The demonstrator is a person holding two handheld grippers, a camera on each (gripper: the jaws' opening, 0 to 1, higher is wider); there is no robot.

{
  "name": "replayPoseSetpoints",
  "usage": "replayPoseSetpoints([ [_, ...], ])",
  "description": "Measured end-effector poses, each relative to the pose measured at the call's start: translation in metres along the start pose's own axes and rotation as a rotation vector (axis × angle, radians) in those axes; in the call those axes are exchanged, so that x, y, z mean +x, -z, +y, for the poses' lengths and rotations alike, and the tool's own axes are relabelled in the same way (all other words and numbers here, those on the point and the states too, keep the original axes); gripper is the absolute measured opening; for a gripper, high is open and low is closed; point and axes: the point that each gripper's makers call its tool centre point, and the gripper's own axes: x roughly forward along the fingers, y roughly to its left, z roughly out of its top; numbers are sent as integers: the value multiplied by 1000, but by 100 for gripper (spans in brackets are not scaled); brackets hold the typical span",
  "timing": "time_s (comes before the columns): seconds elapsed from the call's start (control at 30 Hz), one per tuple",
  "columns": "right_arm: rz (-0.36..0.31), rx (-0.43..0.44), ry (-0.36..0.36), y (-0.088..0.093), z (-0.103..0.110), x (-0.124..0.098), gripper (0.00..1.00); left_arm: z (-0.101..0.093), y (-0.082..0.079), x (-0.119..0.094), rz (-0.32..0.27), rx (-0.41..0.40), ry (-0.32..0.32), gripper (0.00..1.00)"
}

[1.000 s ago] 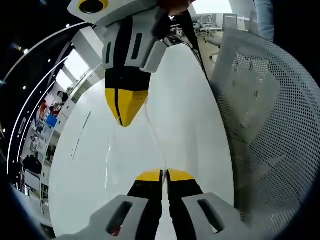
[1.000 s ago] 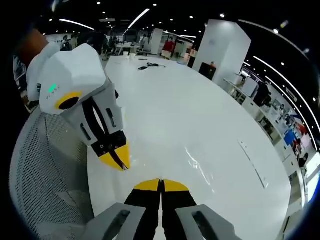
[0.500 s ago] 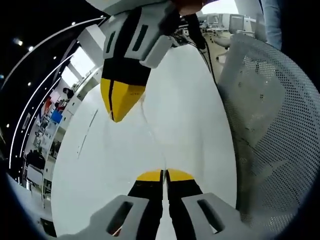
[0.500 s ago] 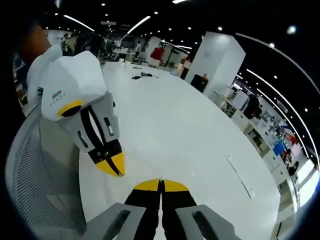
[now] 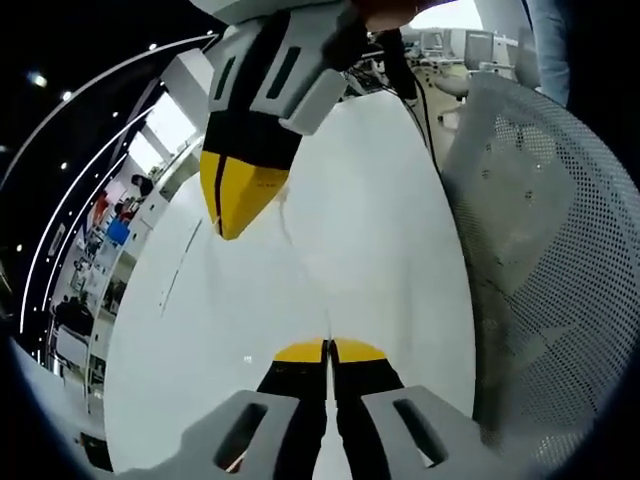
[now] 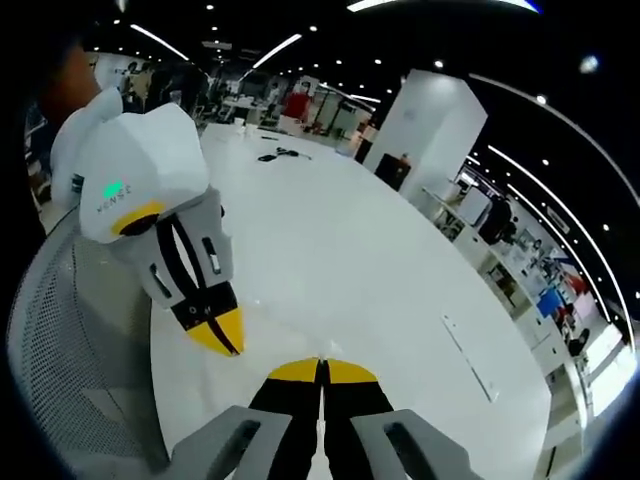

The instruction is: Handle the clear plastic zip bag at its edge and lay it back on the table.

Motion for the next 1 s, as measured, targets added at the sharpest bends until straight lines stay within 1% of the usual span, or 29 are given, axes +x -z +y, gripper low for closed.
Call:
replayPoseSetpoints([
  [0.17, 7, 22, 8, 3, -5, 0, 0, 2, -2, 0, -9, 0, -6, 0],
  [0.27, 9, 36, 8, 4, -5, 1, 0, 3, -2, 0, -7, 4, -6, 0],
  [0.5, 23, 27, 2, 9, -5, 4, 0, 7, -1, 2, -12, 35, -11, 0],
  [0.63, 28, 29, -3, 12, -4, 7, 0, 12, 0, 3, -7, 24, -21, 0],
  [0.77, 43, 23, -9, 20, -2, 15, 0, 14, 2, 4, -9, 6, -28, 0],
  [0.87, 46, 23, -11, 21, -1, 16, 0, 16, 4, 5, -6, -5, -33, 0],
  [1.0, 53, 24, -10, 22, -2, 19, 0, 19, 4, 3, -13, -13, -44, 0],
])
